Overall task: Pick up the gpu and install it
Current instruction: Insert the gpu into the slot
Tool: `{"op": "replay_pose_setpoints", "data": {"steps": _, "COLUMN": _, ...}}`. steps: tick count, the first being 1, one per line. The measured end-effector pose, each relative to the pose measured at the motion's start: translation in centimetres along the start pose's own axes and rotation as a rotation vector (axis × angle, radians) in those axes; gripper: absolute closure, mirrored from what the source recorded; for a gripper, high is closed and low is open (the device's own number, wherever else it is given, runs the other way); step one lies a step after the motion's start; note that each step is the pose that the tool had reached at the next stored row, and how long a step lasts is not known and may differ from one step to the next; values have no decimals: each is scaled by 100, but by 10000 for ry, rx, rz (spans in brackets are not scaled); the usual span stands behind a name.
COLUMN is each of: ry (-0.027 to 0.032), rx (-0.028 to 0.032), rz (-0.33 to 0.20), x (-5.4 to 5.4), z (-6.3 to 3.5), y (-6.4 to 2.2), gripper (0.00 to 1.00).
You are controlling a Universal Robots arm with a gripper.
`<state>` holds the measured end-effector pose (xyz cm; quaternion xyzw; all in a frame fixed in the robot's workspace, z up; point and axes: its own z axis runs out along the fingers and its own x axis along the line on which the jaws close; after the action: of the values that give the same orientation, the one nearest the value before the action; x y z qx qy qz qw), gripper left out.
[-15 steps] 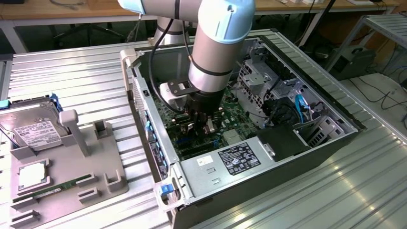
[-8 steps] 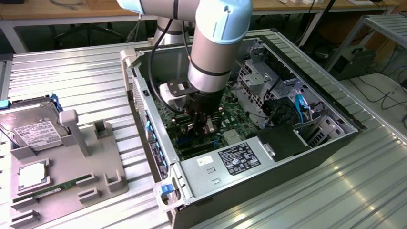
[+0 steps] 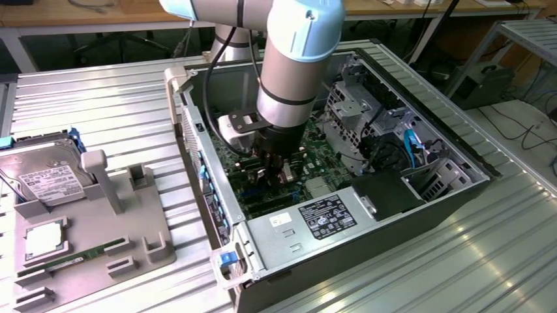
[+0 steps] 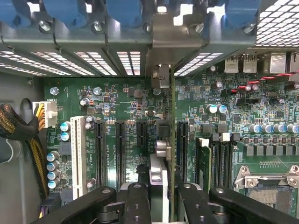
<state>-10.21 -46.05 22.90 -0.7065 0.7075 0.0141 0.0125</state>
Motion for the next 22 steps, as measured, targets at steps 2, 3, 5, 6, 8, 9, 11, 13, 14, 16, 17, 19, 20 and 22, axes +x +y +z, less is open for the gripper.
{"op": "replay_pose_setpoints", "data": {"steps": 2, "ry": -1, "rx": 1, "rz": 0, "x": 0, "z": 0, "y": 0, "gripper": 72}}
{"op": "replay_pose_setpoints", "data": {"steps": 3, "ry": -1, "rx": 1, "rz": 0, "x": 0, "z": 0, "y": 0, "gripper": 72}}
{"op": "replay_pose_setpoints", "data": {"steps": 5, "ry": -2, "rx": 1, "rz": -1, "x": 0, "z": 1, "y": 0, "gripper": 72}}
{"op": "replay_pose_setpoints", "data": {"steps": 6, "ry": -1, "rx": 2, "rz": -2, "x": 0, "z": 0, "y": 0, "gripper": 72}}
{"op": "replay_pose_setpoints", "data": {"steps": 8, "ry": -12, "rx": 10, "rz": -5, "x": -1, "z": 3, "y": 0, "gripper": 72}}
{"op": "replay_pose_setpoints", "data": {"steps": 9, "ry": -10, "rx": 10, "rz": -5, "x": -1, "z": 4, "y": 0, "gripper": 71}}
{"op": "replay_pose_setpoints", "data": {"steps": 11, "ry": 1, "rx": 5, "rz": -6, "x": 0, "z": -3, "y": 1, "gripper": 64}}
{"op": "replay_pose_setpoints", "data": {"steps": 13, "ry": -2, "rx": 19, "rz": -10, "x": -1, "z": -28, "y": 0, "gripper": 64}}
{"op": "replay_pose_setpoints", "data": {"steps": 14, "ry": -1, "rx": 23, "rz": -13, "x": -2, "z": -50, "y": 1, "gripper": 64}}
{"op": "replay_pose_setpoints", "data": {"steps": 16, "ry": -1, "rx": 36, "rz": -18, "x": -5, "z": -121, "y": 1, "gripper": 64}}
{"op": "replay_pose_setpoints", "data": {"steps": 17, "ry": -4, "rx": 47, "rz": -21, "x": -7, "z": -157, "y": 1, "gripper": 64}}
{"op": "replay_pose_setpoints", "data": {"steps": 19, "ry": -1, "rx": 69, "rz": -25, "x": -11, "z": -237, "y": 1, "gripper": 64}}
{"op": "replay_pose_setpoints", "data": {"steps": 20, "ry": -3, "rx": 81, "rz": -27, "x": -13, "z": -278, "y": 1, "gripper": 64}}
{"op": "replay_pose_setpoints", "data": {"steps": 22, "ry": -2, "rx": 105, "rz": -32, "x": -18, "z": -359, "y": 1, "gripper": 64}}
